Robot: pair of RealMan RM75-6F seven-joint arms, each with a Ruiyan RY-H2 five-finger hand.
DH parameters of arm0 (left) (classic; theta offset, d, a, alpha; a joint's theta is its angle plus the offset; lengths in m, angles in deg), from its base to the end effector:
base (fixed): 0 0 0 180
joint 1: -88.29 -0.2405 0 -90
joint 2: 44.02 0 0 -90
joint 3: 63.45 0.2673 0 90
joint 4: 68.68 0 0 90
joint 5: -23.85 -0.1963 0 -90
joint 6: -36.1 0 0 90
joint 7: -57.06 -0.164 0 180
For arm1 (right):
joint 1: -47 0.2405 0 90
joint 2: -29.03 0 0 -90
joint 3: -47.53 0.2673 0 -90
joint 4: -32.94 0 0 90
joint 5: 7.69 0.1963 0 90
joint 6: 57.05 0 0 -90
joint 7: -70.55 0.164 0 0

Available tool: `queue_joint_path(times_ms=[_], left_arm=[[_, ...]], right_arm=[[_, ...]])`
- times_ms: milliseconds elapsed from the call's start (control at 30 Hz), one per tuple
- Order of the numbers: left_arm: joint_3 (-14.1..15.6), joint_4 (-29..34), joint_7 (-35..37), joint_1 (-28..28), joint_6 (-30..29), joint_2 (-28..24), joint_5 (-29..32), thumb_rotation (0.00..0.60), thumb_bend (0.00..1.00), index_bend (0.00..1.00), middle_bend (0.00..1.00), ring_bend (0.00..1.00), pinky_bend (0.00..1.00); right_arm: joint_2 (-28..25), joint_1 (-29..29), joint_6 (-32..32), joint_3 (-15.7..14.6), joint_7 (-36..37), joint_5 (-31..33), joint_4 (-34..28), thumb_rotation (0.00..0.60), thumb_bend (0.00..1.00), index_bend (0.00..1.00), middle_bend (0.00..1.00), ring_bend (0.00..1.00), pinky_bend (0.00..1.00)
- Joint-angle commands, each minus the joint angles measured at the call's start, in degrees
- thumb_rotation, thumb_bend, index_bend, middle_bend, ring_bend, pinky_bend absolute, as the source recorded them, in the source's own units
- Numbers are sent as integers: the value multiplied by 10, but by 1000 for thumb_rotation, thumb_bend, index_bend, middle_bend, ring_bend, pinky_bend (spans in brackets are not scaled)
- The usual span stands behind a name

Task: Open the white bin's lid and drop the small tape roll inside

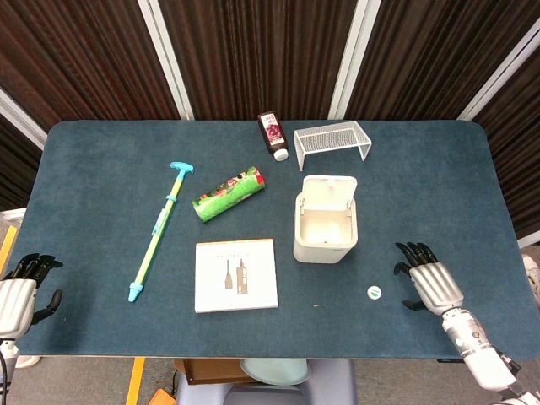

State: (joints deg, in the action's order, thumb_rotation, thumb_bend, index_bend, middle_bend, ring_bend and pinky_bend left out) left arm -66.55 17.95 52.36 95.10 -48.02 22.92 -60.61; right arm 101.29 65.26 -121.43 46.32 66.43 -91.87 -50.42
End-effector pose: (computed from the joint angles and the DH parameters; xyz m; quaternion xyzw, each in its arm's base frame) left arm -0.3283 0.2140 0.1697 -0.6158 -0.3473 -0.3524 0.6132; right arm -0.3160 -0.2533 0.0818 0.7251 -0.4016 0.2837 0.4821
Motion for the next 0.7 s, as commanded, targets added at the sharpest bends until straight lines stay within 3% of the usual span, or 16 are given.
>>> queue_joint_path(times_ms=[33,433,700], left_arm=[[0,0,0,0,0,0,0,600,381,328,246,163,466],[0,0,2,0,0,-1,-1,600,381,331,246,163,467],[1,-1,3,0,-1,0,-3,600,381,331,246,163,467]], right_arm=[[12,7,11,0,12,-1,17,600,114,539,139,65,130],[46,25,27,-8,62,-30,68,600,223,564,140,65,102],[65,35,35,-11,83,-40,90,600,236,563,140,65,102]])
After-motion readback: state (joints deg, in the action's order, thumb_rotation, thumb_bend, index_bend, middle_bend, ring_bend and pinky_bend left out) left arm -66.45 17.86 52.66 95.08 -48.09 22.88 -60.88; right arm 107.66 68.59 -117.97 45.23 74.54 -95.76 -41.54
